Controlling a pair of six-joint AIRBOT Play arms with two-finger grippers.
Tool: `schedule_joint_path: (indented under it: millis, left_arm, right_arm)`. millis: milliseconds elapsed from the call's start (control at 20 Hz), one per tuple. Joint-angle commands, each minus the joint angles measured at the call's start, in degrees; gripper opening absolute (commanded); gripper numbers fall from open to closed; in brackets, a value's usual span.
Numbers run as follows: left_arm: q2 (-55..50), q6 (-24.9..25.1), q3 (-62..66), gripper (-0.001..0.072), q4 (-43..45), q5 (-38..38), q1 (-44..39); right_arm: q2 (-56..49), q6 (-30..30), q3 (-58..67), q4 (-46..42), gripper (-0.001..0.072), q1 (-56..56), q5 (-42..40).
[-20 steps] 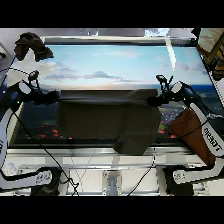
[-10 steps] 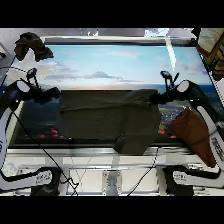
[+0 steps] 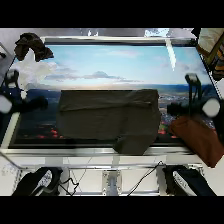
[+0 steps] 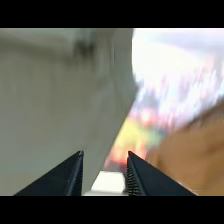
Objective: Fold the shirts.
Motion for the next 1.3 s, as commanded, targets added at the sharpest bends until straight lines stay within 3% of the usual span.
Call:
schedule_joint_path:
  millis: [0, 150, 300, 600, 1000, 1050, 1200, 1250]
  left_arm:
    - [11.5, -8.5, -14.8, 0.0695, 3.3, -4.9, 0.0]
    - [13.0, -9.1, -17.9, 0.0696, 1.5, -7.7, 0.0]
    - [13.0, -9.0, -17.9, 0.0695, -1.7, -5.7, 0.0]
    - [13.0, -8.7, -17.9, 0.0695, -5.9, -4.7, 0.0]
    - [13.0, -8.7, -17.9, 0.0695, -6.0, -4.7, 0.0]
    - [13.0, -8.7, -17.9, 0.0695, -6.0, -4.6, 0.0]
    - [13.0, -8.7, -17.9, 0.0695, -6.0, -4.6, 0.0]
    - [13.0, -8.7, -17.9, 0.0695, -6.0, -4.6, 0.0]
  right_arm:
    - [11.5, 6.7, -15.8, 6.7, 0.0343, 0.0, 2.0]
    - [17.4, 8.9, -25.8, 18.7, 0.0344, 0.0, 2.0]
    - [18.3, 11.1, -32.8, 27.4, 0.0344, 0.0, 1.7]
    - [18.3, 12.8, -43.3, 35.9, 0.0344, 0.0, -4.1]
    - [18.3, 14.2, -47.1, 39.6, 0.0339, 0.1, -13.0]
    - [18.3, 14.2, -47.1, 40.5, 0.0324, 0.1, -14.6]
    - [18.3, 14.2, -47.1, 42.9, 0.0171, 0.1, -18.2]
    - [18.3, 14.2, -47.1, 42.9, 0.0057, 0.1, -18.5]
